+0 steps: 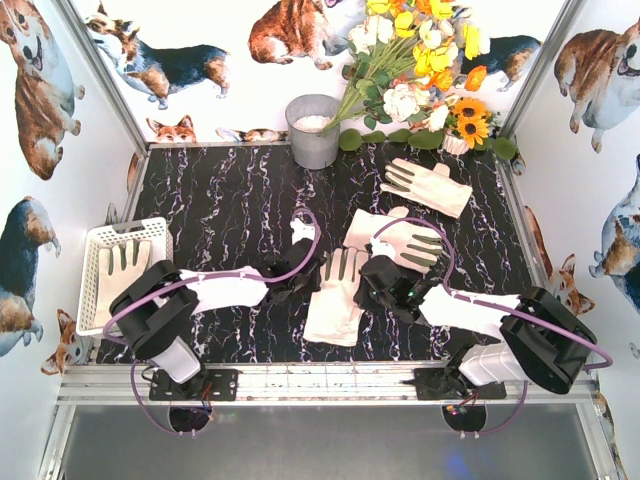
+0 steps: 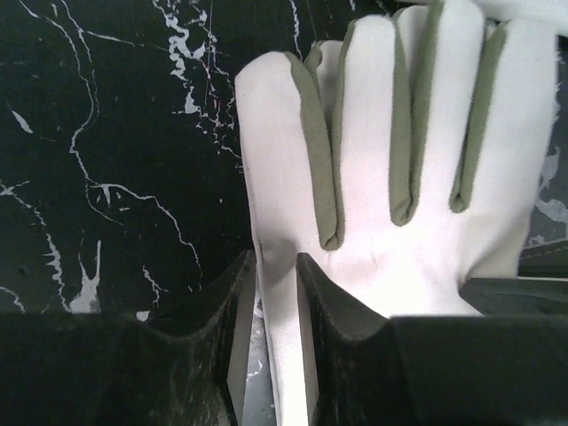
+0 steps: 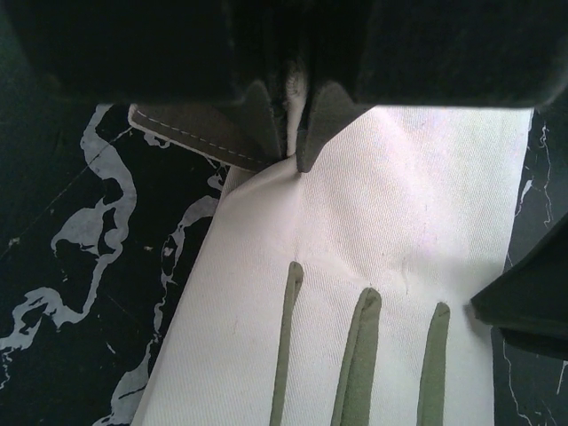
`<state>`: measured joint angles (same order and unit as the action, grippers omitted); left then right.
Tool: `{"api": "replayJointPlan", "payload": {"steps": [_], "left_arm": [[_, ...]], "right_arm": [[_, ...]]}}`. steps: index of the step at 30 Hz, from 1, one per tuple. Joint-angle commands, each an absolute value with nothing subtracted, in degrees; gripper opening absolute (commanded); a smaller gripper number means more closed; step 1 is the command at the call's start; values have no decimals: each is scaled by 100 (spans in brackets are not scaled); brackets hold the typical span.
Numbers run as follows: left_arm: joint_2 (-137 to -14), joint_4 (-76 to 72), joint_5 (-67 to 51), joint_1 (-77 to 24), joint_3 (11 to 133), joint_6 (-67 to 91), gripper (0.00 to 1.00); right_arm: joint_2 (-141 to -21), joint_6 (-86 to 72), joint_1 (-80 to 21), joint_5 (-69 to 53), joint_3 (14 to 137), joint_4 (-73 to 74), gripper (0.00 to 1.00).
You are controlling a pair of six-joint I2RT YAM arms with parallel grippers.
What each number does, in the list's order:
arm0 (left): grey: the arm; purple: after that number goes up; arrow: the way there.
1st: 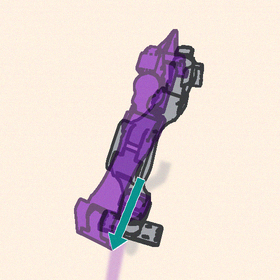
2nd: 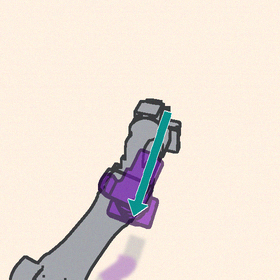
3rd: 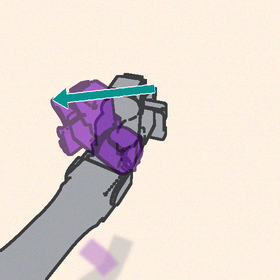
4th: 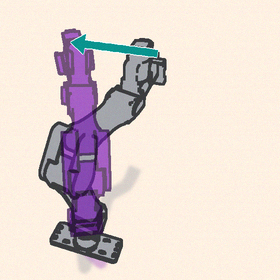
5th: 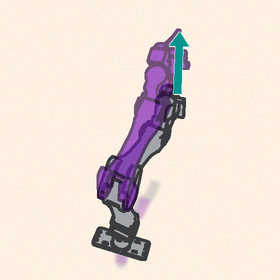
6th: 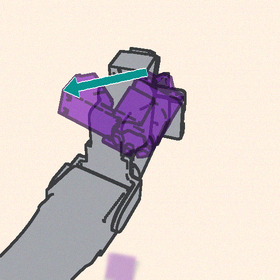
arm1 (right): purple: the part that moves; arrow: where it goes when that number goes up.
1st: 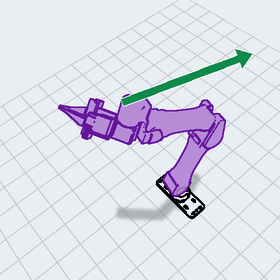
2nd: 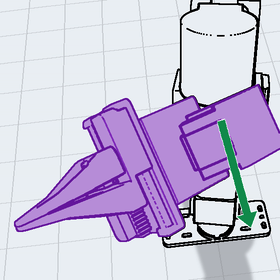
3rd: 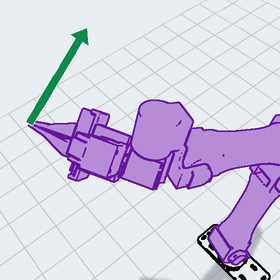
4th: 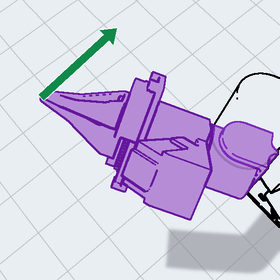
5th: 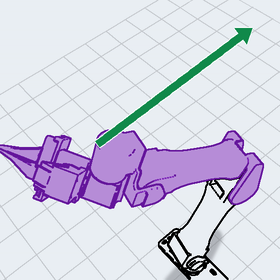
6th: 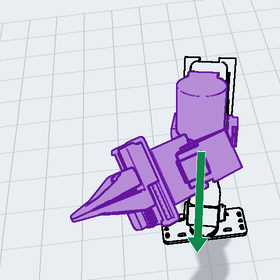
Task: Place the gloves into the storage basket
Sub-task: Pair the glove with the glove.
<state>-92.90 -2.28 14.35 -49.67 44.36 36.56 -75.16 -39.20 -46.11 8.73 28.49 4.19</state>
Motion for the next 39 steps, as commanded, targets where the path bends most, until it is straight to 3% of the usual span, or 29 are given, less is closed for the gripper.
{"api": "replayJointPlan", "payload": {"steps": [1, 8, 17, 22, 26, 33, 39], "left_arm": [[-8821, 114, 1443, -4966, 4737, 3544, 21], [-8650, -361, 711, -5018, 4703, 3810, 20], [-9641, -796, 386, -5010, 4675, 3701, 16], [-10028, -846, 459, -4947, 4383, 3709, 14], [-10010, -1035, 318, -4939, 3954, 3840, 14], [-9930, -1036, 371, -4939, 3913, 3906, 14], [-9985, -1063, 327, -4939, 3955, 3955, 15]], "right_arm": [[-7746, -3923, -4624, 985, 2791, 768, 0], [-7818, -3945, -4624, 958, 2806, 729, 0], [-7769, -3838, -4624, 884, 2998, 926, 0], [-7353, -3815, -4599, 776, 3382, 1506, 34], [-6545, -3535, -4507, 976, 3561, 1972, 54], [-5064, -3197, -3252, 78, 3165, 2155, 75], [-4720, -3628, -2305, -1505, 2519, 1608, 80]]}}
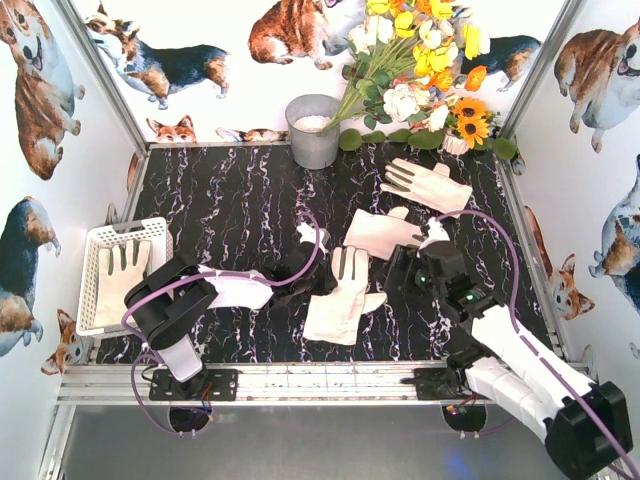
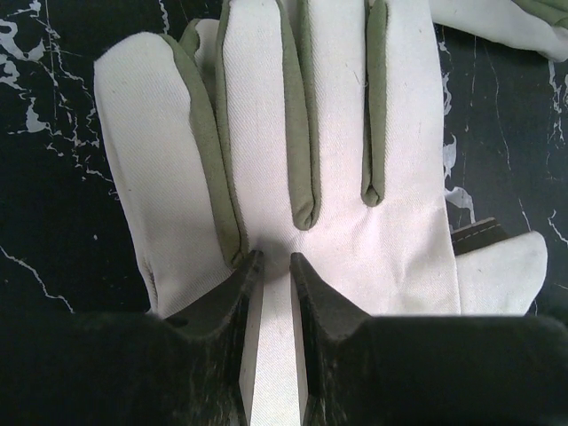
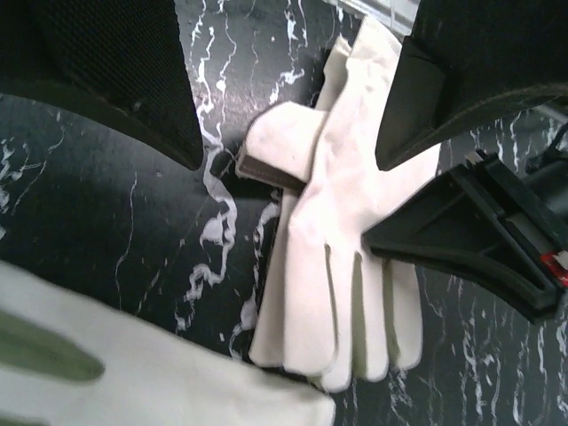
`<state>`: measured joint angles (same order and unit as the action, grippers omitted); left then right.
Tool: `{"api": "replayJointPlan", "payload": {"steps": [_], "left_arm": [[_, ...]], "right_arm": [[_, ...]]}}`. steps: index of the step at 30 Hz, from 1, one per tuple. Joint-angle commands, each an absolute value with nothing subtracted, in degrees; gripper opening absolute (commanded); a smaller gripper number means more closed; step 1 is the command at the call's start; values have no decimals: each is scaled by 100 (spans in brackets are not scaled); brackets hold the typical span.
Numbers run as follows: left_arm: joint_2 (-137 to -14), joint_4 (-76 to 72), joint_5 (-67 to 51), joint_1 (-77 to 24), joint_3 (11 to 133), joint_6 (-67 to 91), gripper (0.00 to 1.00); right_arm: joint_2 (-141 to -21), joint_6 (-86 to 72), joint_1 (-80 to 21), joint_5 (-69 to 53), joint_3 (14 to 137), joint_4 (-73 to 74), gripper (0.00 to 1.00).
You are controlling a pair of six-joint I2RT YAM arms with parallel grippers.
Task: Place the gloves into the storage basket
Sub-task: Pair the glove with the glove, then pick up the glove from the center of the board.
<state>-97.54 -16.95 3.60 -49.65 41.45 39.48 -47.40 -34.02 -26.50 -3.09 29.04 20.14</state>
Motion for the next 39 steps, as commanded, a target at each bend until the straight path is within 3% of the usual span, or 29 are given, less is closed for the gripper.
{"api": "replayJointPlan", "payload": {"steps": [1, 9, 16, 21, 27, 36, 39], "left_arm": [[-9988, -1051, 325, -4939, 3947, 3955, 15], [-9845, -976, 386, -4939, 3861, 3966, 15], [-9872, -1018, 364, -4939, 3889, 3970, 15], [-9844, -1003, 349, -4940, 3895, 3966, 15], [-9766, -958, 369, -4944, 3876, 3964, 16], [-9711, -1023, 245, -4948, 3885, 4037, 16], [-9738, -1076, 199, -4965, 3894, 4089, 15]], "right_arm": [[-4752, -3758, -2228, -1703, 2388, 1425, 81], [-5173, -4564, -2118, -2430, 1678, 67, 90], [-5936, -4771, -2118, -2616, 1379, -724, 89], [-6874, -4974, -2131, -3038, 1395, -1495, 72], [-7746, -5049, -2232, -3208, 1532, -2073, 60], [-8243, -5075, -2465, -3164, 1668, -2341, 58], [-8428, -5123, -2553, -3173, 1759, -2466, 52]]}}
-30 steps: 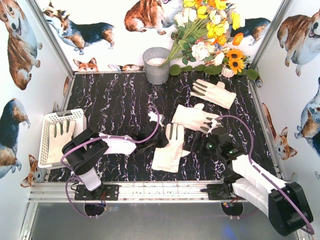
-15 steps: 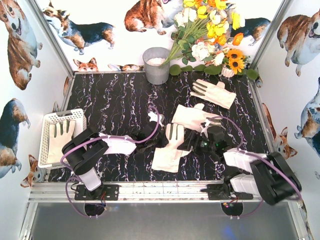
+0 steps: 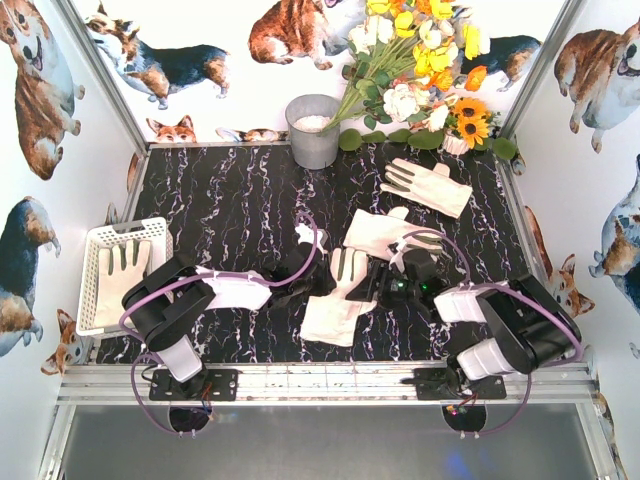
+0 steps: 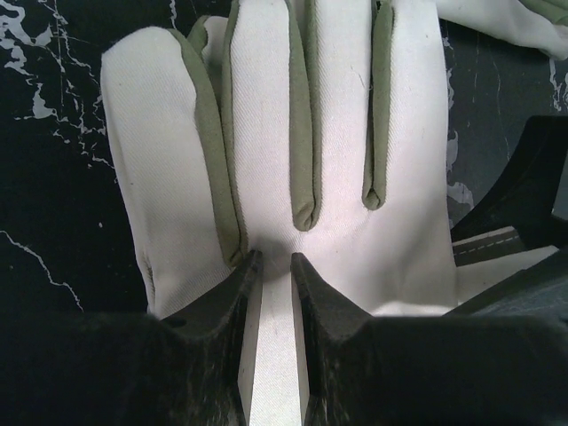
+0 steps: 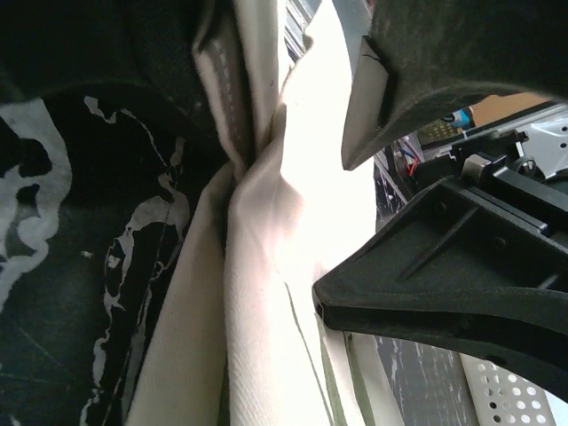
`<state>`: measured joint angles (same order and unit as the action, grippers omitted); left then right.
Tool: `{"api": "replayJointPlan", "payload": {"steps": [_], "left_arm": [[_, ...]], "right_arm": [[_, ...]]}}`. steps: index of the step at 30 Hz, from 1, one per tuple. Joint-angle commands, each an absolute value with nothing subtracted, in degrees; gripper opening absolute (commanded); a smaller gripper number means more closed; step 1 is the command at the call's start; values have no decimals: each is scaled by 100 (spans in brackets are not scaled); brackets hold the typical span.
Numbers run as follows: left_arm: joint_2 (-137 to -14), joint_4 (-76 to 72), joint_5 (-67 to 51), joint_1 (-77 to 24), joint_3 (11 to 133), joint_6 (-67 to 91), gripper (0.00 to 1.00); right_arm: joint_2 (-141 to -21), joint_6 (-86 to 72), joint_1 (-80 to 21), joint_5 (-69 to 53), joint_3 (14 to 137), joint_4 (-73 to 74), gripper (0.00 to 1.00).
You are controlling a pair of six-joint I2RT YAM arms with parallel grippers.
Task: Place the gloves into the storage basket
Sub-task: Pick up the glove from the center of the board.
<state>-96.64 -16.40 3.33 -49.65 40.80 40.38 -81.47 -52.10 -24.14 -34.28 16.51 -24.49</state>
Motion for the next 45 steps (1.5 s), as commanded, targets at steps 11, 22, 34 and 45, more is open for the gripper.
{"api": "replayJointPlan", "payload": {"steps": [11, 22, 34, 45], "left_arm": [[-8973, -932, 452, -4992, 3843, 4160, 20], [-7045, -231, 908, -4918, 3441, 4047, 84], [-4932, -953, -283, -4712, 2932, 3803, 100], [-4568, -1637, -1104, -4596, 2769, 4095, 100]], "right_arm": [[-8302, -5131, -2567, -3206, 1819, -2609, 0], [-6531, -3967, -2440, -3491, 2399, -915, 0], [-5144, -3475, -2408, -4854, 3426, -451, 0], [-4887, -4585, -2408, -5682, 3990, -1707, 0]]}}
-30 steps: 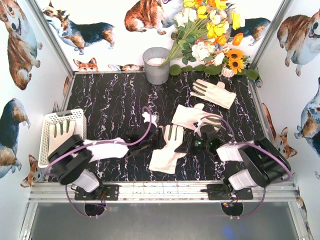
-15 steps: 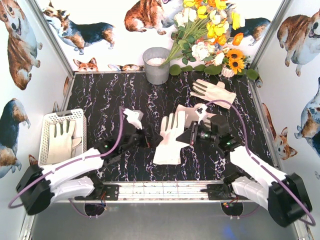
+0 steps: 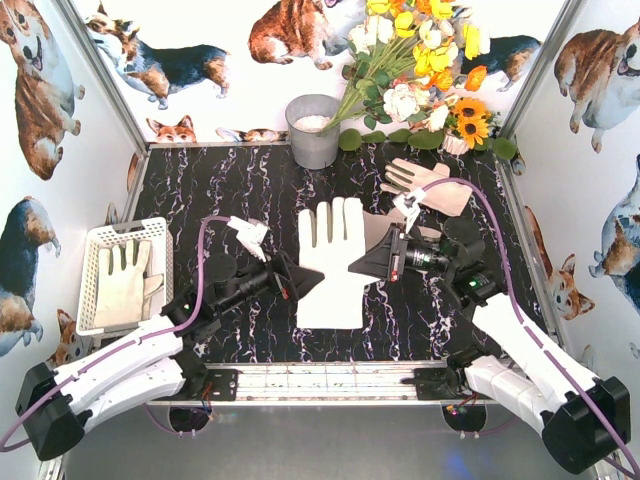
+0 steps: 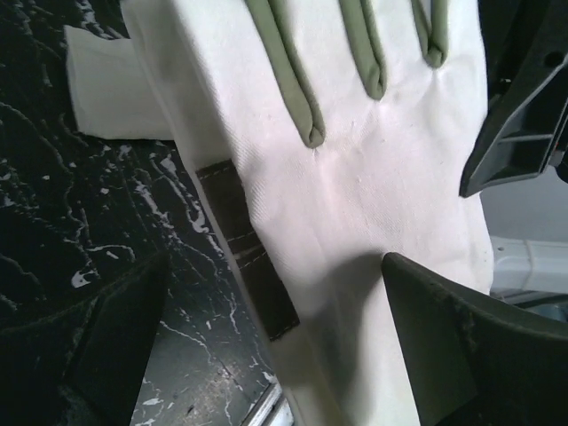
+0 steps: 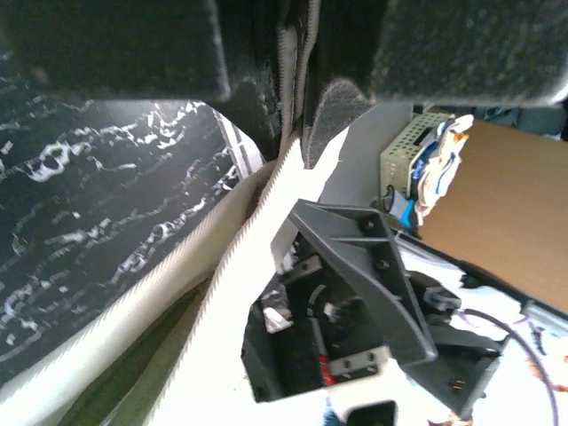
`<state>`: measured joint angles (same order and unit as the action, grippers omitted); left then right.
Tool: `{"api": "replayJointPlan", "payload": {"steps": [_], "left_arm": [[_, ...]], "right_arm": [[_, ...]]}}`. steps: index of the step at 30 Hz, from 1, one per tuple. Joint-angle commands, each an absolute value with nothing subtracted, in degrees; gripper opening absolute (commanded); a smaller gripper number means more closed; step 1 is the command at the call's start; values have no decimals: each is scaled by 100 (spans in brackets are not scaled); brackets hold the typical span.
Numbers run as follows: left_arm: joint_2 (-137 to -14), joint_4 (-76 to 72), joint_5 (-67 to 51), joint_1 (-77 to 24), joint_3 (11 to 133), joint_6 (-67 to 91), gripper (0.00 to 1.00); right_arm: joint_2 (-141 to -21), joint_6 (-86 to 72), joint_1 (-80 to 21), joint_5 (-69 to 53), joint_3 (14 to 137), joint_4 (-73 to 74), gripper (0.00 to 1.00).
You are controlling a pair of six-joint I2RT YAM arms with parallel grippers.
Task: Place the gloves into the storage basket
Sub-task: Pick up the glove from the center of the board.
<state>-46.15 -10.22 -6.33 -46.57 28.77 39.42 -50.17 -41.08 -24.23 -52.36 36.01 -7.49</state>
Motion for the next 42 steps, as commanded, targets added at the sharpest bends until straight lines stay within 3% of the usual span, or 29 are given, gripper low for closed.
{"api": "replayJointPlan", "payload": {"steps": [1, 7, 16, 24, 32, 36, 42], "left_arm": [[-4591, -1915, -1285, -4597, 2730, 4174, 100], [-4921, -3749, -2194, -4597, 2503, 4824, 100], [-5202, -4665, -2192, -4597, 2338, 5220, 98], [-5006, -4212, -1851, -4597, 2398, 5168, 63], [-4906, -3503, -1427, -4597, 2476, 5176, 12], [-4857, -3099, -1153, -4597, 2531, 5181, 0], [-4914, -1746, -598, -4597, 2836, 4949, 0]], "right_arm": [[-4885, -4603, -2408, -5682, 4012, -1721, 0], [-4946, -4615, -2408, -5610, 3952, -1856, 0], [-4975, -4727, -2408, -5612, 3791, -2075, 0], [-4968, -4652, -2408, -5649, 3722, -1981, 0], [-4908, -4346, -2408, -5351, 3678, -1540, 0], [-4824, -3822, -2408, -4969, 3749, -733, 0], [-4858, -3274, -2714, -4099, 3802, 67, 0]]}}
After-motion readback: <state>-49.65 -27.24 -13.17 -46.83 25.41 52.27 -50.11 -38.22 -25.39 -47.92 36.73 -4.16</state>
